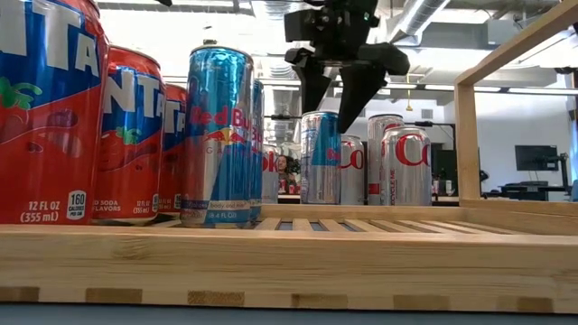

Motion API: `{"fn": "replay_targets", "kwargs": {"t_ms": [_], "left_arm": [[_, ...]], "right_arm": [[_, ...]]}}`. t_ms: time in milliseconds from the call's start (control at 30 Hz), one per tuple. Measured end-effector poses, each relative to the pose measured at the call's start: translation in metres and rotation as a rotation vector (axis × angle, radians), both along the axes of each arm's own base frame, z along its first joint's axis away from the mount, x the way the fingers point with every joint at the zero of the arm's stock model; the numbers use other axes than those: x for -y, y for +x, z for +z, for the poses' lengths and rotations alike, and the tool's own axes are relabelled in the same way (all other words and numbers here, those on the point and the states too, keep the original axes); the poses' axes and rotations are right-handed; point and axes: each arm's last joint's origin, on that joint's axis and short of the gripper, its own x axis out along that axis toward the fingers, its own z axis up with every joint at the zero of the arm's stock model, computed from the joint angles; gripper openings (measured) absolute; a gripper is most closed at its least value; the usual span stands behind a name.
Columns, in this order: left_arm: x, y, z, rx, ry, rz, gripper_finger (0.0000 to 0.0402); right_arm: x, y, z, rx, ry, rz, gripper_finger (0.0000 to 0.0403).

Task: Place canned beverage on shelf
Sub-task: Put the blue soda can on the shelf aligned with the other blue soda can

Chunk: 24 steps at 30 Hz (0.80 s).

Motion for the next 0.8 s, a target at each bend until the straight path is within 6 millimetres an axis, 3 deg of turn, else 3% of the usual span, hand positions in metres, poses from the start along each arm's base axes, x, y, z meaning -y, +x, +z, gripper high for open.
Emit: {"fn": "replay_targets", "kwargs": {"t_ms": [533, 800], "left_arm": [[0.0, 0.0, 0.0, 0.0, -0.001, 0.002, 0.0291], [0.0, 0.0, 0.0, 0.001, -0.003, 0.003, 0.0291]], "right_arm": [[0.003, 0.0, 0.0, -0.014, -0.014, 0.048, 0.029], [0.004, 0.006, -0.017, -0.071, -0.032, 0.06, 0.0258]]}}
